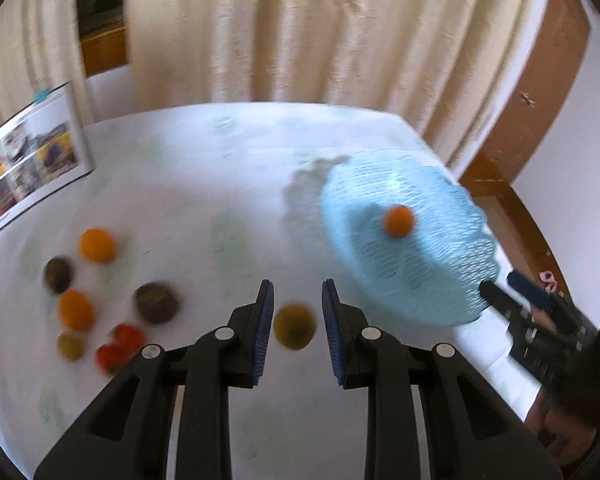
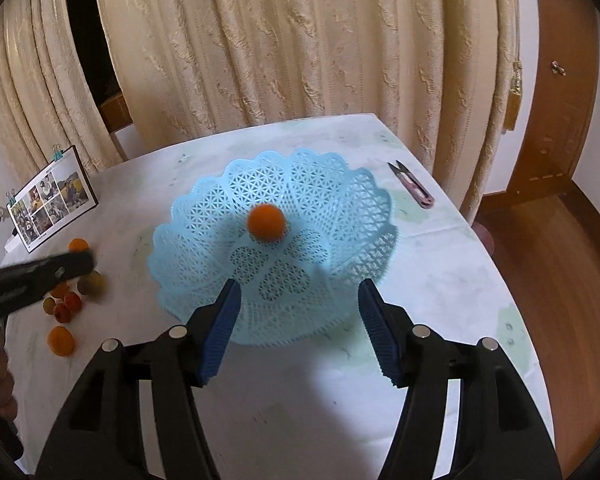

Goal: Organize fruits
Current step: 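Drop the tangerine into the blue basket with the right tool while the left tool holds, then carry the yellow fruit over the blue basket and open the left tool, then grasp an orange with the left tool while the right tool grasps a dark brown fruit, then release the dark brown fruit into the basket with the right tool while the left tool drops the orange in, then grasp another dark brown fruit with the left tool while the right tool grasps an orange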

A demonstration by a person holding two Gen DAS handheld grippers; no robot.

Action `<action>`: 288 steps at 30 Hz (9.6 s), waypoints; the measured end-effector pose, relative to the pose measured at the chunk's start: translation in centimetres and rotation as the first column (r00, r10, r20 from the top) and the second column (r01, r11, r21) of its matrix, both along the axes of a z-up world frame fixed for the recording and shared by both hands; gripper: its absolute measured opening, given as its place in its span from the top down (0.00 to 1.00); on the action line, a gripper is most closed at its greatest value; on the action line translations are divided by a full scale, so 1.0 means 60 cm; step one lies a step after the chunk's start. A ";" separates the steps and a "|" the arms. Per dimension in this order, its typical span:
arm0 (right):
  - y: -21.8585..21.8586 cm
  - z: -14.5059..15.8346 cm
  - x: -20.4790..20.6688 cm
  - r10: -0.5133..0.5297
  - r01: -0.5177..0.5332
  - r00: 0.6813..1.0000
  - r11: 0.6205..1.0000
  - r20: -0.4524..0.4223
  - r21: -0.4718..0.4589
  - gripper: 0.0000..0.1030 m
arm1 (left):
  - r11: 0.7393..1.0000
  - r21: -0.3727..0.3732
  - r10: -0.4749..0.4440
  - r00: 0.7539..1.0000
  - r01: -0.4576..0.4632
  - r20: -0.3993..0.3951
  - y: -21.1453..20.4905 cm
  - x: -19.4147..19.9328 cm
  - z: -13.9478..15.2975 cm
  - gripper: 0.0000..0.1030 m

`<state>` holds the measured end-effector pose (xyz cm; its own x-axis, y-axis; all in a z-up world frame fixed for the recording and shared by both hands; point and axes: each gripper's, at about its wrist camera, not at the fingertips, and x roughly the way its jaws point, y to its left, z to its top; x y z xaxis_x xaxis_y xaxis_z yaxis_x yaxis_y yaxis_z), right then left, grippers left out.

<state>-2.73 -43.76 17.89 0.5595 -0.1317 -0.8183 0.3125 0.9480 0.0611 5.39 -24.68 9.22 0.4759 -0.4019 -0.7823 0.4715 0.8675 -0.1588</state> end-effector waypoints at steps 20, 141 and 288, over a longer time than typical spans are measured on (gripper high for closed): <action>0.005 -0.008 -0.039 -0.041 0.041 0.999 0.999 -0.021 0.008 0.39 | 0.999 -0.004 -0.049 0.999 0.049 -0.019 -0.018 0.033 -0.022 0.43; 0.400 -0.166 0.252 0.292 -0.267 0.945 0.949 -0.147 0.168 0.59 | 0.999 0.001 0.048 0.999 -0.048 0.008 0.321 0.187 -0.014 0.56; 0.409 -0.095 0.103 0.421 -0.409 0.906 0.899 -0.052 0.157 0.58 | 0.971 0.022 0.238 0.971 -0.239 0.023 0.328 0.183 -0.021 0.60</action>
<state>3.44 -19.23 12.19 0.4680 0.2160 -0.8569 -0.0973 0.9764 0.1929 16.40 -5.03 7.96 0.5717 -0.2561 -0.7795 0.2536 0.9587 -0.1289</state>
